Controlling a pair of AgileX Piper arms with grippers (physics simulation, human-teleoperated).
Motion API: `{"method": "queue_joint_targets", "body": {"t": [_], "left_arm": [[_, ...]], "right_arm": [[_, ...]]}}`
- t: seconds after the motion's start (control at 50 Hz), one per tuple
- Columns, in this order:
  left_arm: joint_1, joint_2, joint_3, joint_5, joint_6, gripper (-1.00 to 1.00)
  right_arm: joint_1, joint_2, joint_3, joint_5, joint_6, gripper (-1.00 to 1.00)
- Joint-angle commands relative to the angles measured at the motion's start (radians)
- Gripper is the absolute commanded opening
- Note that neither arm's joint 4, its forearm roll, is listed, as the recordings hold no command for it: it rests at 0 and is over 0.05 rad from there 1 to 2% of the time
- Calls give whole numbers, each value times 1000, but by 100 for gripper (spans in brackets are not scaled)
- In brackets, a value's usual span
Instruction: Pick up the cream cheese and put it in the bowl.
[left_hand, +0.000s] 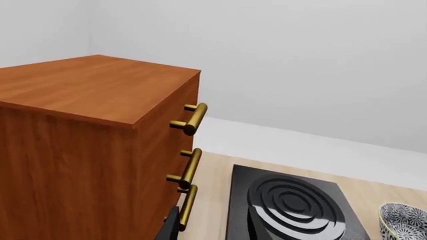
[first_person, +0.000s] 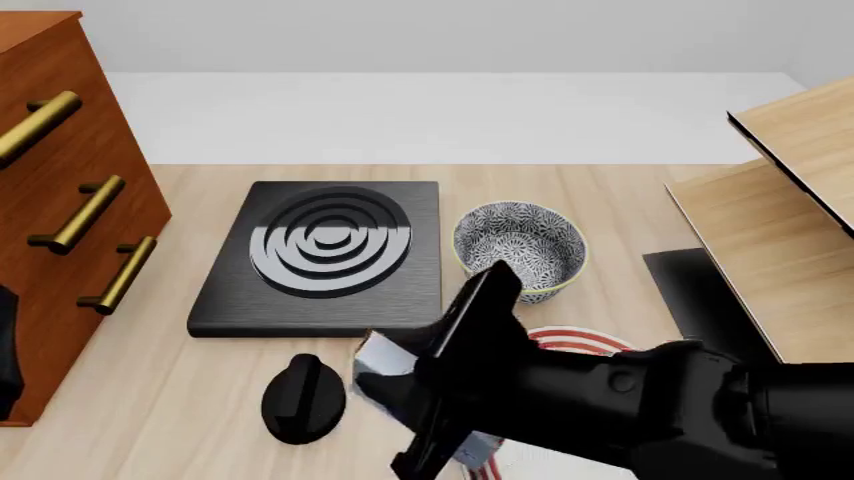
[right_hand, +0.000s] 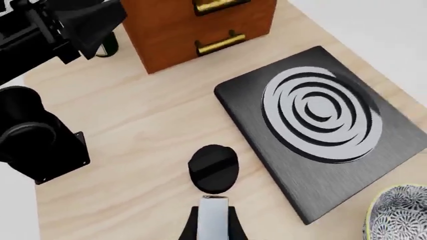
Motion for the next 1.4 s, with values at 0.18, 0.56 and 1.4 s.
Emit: {"method": "queue_joint_targets", "body": {"t": [0.18, 0.56, 1.4], "left_arm": [[8, 0, -9, 5, 3, 100], [6, 0, -9, 5, -8, 100], [-12, 0, -3, 4, -1, 100]], "right_arm": [[-123, -129, -112, 194, -66, -100], [-288, -64, -340, 359, -168, -100], [-508, 220, -675, 661, -215, -100]]}}
